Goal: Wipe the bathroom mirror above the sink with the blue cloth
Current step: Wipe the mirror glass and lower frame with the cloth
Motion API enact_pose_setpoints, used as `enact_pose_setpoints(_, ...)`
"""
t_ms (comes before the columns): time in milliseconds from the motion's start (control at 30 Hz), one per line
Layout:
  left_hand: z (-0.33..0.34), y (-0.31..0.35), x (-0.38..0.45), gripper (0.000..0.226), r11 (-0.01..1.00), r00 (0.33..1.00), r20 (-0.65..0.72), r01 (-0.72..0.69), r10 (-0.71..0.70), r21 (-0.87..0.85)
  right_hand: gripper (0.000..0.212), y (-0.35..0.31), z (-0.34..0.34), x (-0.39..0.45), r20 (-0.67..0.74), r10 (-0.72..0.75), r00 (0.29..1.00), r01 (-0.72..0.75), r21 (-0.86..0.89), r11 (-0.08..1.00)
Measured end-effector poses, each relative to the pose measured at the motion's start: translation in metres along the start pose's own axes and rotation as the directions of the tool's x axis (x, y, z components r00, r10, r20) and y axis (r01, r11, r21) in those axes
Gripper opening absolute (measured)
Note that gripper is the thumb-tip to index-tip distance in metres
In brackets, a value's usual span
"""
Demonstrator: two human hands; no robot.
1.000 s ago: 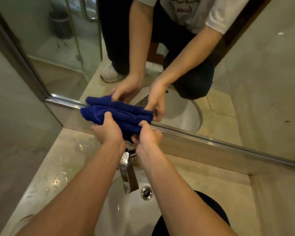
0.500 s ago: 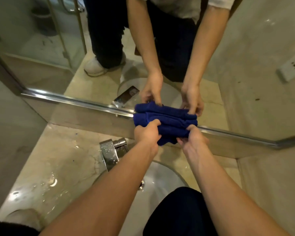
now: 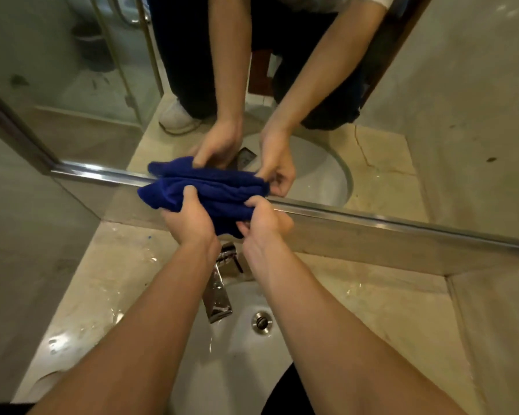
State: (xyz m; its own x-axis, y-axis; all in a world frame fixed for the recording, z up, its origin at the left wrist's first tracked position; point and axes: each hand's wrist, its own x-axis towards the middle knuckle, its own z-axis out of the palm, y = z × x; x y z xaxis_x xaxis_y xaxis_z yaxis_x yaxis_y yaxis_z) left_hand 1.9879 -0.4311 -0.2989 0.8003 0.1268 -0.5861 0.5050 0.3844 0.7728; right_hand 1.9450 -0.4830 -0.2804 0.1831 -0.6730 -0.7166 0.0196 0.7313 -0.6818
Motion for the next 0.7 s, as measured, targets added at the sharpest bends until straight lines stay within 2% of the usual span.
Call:
enact_pose_setpoints(133,0.021,-0.02,-0.02,0.054,0.999,0.996,-0.083,-0.026,0.028,0.026,0.018,-0.014,-0.02,0.009,-0.014,-0.016,1.0,0.016,-0.05,0.999)
enact_pose_setpoints(333,0.047,-0.067,-0.062,0.053,0.993,0.998,0.031,0.042,-0.045,0.109,0.018,-0.054,-0.078,0.044,-0.151,-0.109,0.983,0.106,-0.024,0.994)
enact_pose_setpoints(400,0.056,-0.077,-0.075,0.057,0.983,0.99,0.074,0.108,-0.12,0.15,0.015,-0.064,-0.093,0.057,-0.184,-0.12,0.975,0.121,-0.01,0.993)
enact_pose_setpoints(467,0.062,-0.081,-0.084,0.06,0.952,0.947,0.161,0.25,-0.279,0.18,0.009,-0.072,-0.109,0.065,-0.199,-0.11,0.974,0.123,0.056,0.991)
enact_pose_setpoints(533,0.066,-0.081,-0.098,0.044,0.887,0.836,0.302,0.403,-0.457,0.226,0.02,-0.08,-0.13,0.071,-0.266,-0.114,0.957,0.159,0.155,0.975)
enact_pose_setpoints(567,0.065,-0.079,-0.106,0.036,0.863,0.79,0.35,0.432,-0.503,0.263,0.025,-0.084,-0.141,0.071,-0.299,-0.115,0.947,0.181,0.203,0.962)
enact_pose_setpoints(600,0.063,-0.079,-0.111,0.031,0.855,0.774,0.369,0.429,-0.514,0.291,0.028,-0.087,-0.147,0.07,-0.303,-0.112,0.946,0.189,0.238,0.953)
enact_pose_setpoints(667,0.053,-0.075,-0.108,0.018,0.881,0.823,0.33,0.384,-0.463,0.278,0.027,-0.084,-0.144,0.059,-0.206,-0.095,0.974,0.147,0.253,0.956)
enact_pose_setpoints(700,0.045,-0.069,-0.098,0.012,0.905,0.862,0.295,0.351,-0.412,0.24,0.023,-0.078,-0.133,0.049,-0.123,-0.049,0.991,0.075,0.213,0.974)
